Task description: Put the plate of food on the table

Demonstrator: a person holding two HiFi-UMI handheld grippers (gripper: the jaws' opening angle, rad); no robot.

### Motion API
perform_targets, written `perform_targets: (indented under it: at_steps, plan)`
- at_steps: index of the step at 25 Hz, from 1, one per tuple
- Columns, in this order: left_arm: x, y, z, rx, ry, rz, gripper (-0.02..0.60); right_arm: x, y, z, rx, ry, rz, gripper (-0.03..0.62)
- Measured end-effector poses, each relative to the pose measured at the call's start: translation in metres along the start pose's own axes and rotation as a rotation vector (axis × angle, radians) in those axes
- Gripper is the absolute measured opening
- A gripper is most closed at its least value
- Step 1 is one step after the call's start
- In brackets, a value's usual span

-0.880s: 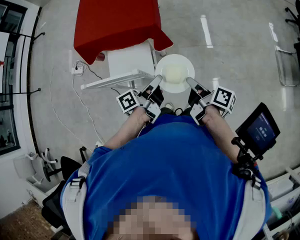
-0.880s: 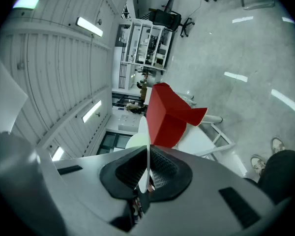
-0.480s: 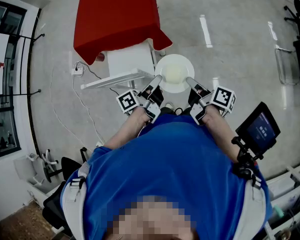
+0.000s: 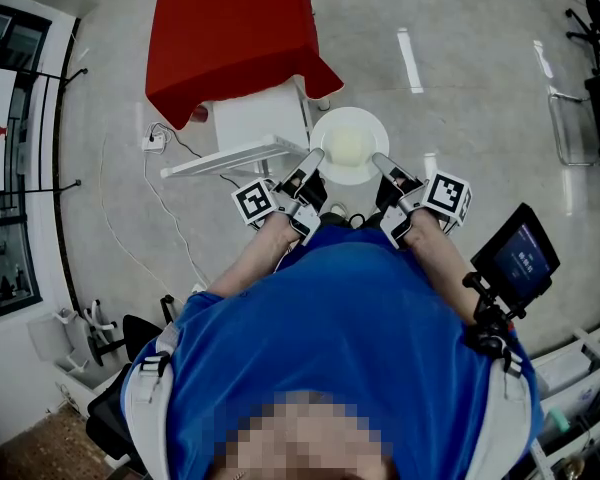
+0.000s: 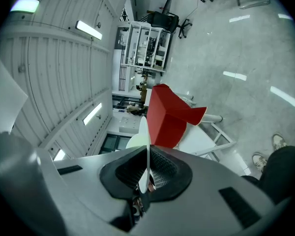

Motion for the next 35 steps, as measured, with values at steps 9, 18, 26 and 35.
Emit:
perform_targets:
  at_steps: [9,18,26,35]
  plan:
    - [0.022,-0.005,-0.006,-0.007,0.019,-0.011,0.029,-0.011,0.019,-0.002,0.012,-0.012,0.031,0.012]
    - [0.013,-0.01,-0.003,-0.004,0.033,-0.037,0.029,-0.01,0.011,-0.006,0.028,-0.004,0.059,0.012]
    - [0.0,-0.013,-0.005,0.011,0.038,-0.068,0.029,-0.006,0.004,-0.004,0.02,0.021,0.091,0.012]
    - [0.0,-0.013,-0.007,0.005,0.029,-0.078,0.029,-0.007,0.002,-0.004,0.026,0.016,0.09,0.012]
Point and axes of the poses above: the fingertips, and each gripper's own axes: x backward along the fingers, z to its right, y out of its underside, the point moved 1 cm from there along x, backward along the fingers, and after that the axes turned 7 degrees about -z, right-handed, at the moved point
